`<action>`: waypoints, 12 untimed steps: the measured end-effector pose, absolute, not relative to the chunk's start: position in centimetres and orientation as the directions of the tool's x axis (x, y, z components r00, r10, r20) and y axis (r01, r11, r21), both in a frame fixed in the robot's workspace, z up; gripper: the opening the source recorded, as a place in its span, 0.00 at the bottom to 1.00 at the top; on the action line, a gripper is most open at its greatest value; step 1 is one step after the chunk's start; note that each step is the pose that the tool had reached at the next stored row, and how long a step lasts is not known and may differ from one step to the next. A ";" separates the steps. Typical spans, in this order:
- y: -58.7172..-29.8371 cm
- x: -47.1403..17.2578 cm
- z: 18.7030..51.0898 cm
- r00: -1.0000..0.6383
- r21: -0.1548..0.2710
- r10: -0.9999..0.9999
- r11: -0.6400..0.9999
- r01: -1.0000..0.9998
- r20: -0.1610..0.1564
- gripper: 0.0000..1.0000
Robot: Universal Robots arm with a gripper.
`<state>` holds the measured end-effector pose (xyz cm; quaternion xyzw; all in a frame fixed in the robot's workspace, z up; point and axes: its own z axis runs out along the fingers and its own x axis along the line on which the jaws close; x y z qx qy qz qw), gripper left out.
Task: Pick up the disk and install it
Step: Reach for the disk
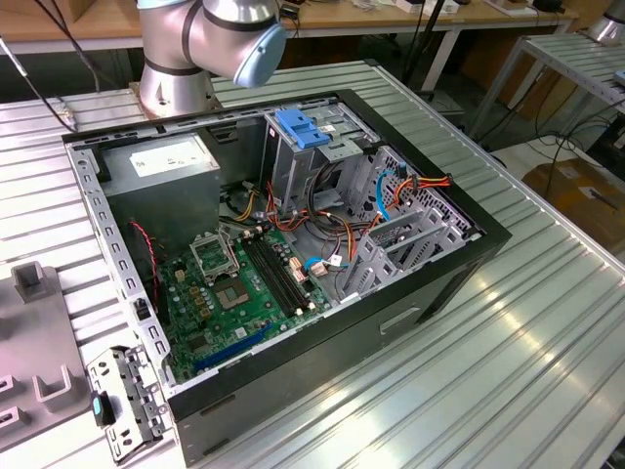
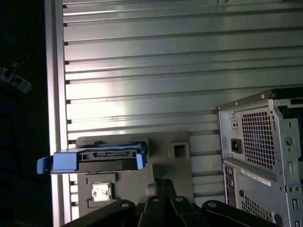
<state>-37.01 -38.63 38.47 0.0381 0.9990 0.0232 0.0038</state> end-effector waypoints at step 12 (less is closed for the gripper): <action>-38.2 -43.4 38.1 -0.997 0.047 0.076 0.996 0.076 0.001 0.11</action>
